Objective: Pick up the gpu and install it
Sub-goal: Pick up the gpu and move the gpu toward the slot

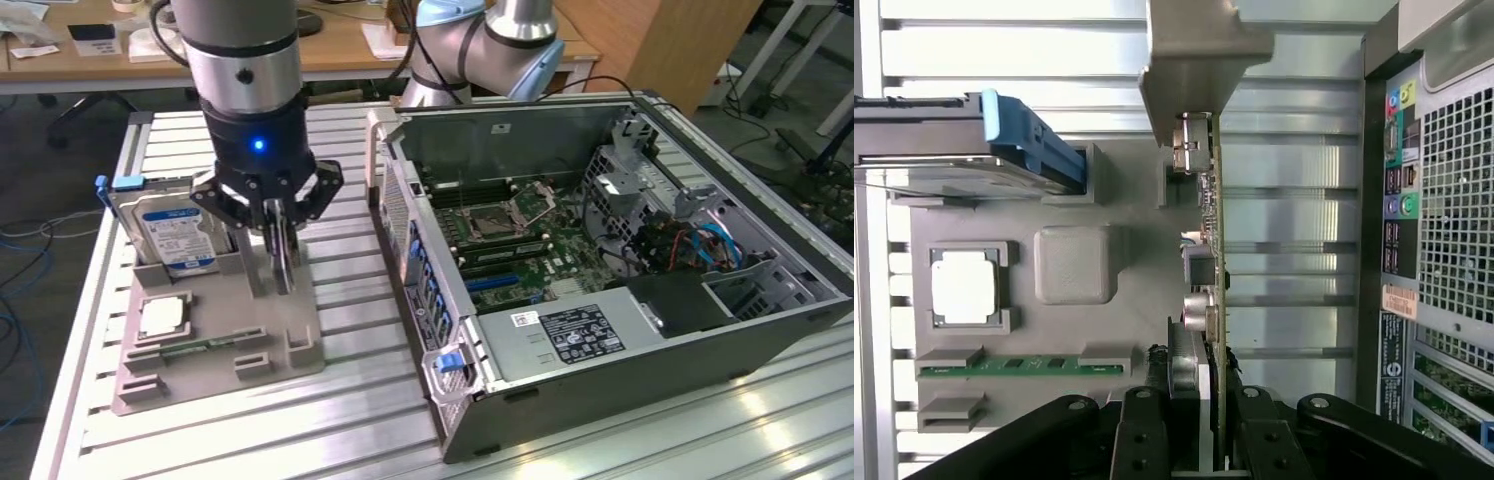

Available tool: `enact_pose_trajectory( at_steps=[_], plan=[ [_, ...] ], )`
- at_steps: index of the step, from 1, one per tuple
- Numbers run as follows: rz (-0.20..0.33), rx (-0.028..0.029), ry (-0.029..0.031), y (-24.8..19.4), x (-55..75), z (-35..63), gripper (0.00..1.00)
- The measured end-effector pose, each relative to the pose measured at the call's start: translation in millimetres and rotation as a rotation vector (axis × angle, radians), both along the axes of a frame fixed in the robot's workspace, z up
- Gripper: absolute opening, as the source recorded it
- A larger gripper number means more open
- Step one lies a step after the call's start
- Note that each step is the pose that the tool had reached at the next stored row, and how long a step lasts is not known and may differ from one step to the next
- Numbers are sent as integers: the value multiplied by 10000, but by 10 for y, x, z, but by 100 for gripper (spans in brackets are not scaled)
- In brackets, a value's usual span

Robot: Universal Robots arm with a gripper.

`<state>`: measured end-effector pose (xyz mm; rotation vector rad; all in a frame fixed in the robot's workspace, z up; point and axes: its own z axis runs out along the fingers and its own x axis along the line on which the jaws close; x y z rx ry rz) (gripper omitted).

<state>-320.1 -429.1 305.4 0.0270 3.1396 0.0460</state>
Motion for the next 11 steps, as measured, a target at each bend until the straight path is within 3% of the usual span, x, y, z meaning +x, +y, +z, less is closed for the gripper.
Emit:
enact_pose_trajectory(
  at_steps=[11],
  plan=[
    [0,-6,0,0,0,360,28]
  ],
)
